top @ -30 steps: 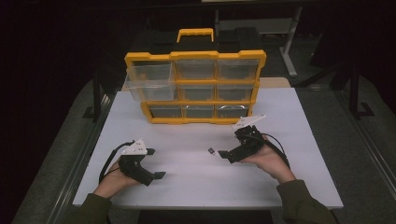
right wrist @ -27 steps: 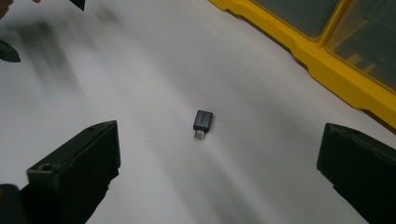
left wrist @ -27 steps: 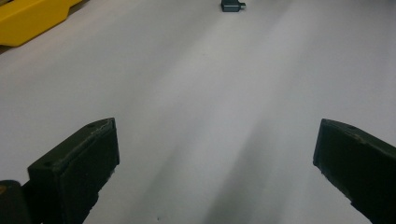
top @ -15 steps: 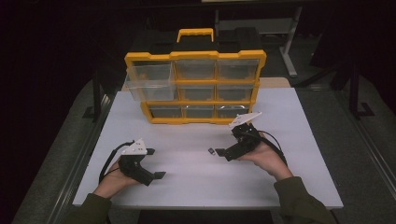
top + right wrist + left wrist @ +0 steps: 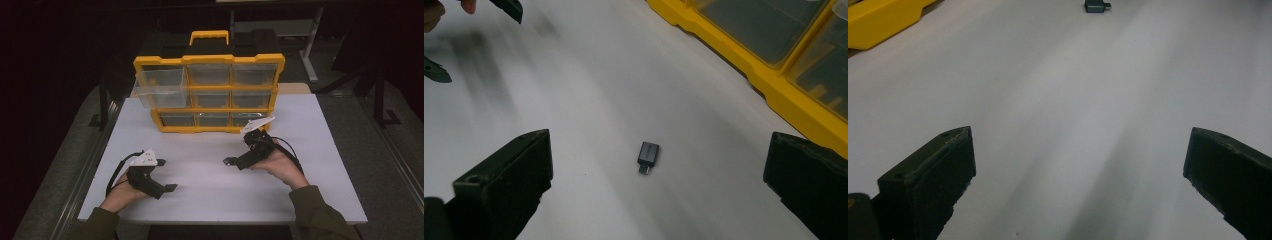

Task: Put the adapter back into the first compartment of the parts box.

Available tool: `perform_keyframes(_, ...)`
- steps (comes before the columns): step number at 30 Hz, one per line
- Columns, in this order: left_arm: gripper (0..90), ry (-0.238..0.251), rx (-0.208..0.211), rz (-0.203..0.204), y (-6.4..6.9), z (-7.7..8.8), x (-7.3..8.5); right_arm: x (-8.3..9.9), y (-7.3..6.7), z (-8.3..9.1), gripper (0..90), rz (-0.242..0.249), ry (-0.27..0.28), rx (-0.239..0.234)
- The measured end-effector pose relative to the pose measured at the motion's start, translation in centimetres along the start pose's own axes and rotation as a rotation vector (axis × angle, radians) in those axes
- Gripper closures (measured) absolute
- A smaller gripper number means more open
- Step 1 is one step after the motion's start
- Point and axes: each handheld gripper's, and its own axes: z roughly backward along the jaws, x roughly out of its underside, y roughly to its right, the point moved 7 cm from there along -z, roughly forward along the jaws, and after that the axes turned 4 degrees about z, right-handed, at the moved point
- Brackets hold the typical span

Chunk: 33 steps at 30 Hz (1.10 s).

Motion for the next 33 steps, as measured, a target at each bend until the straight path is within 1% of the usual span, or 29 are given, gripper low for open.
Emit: perform_keyframes(33, 0.0, 0.0, 0.001, -0.002, 0.1, 0.0, 0.0, -1.8, -0.1, -2.0, 0.0, 0.006, -0.017, -0.028)
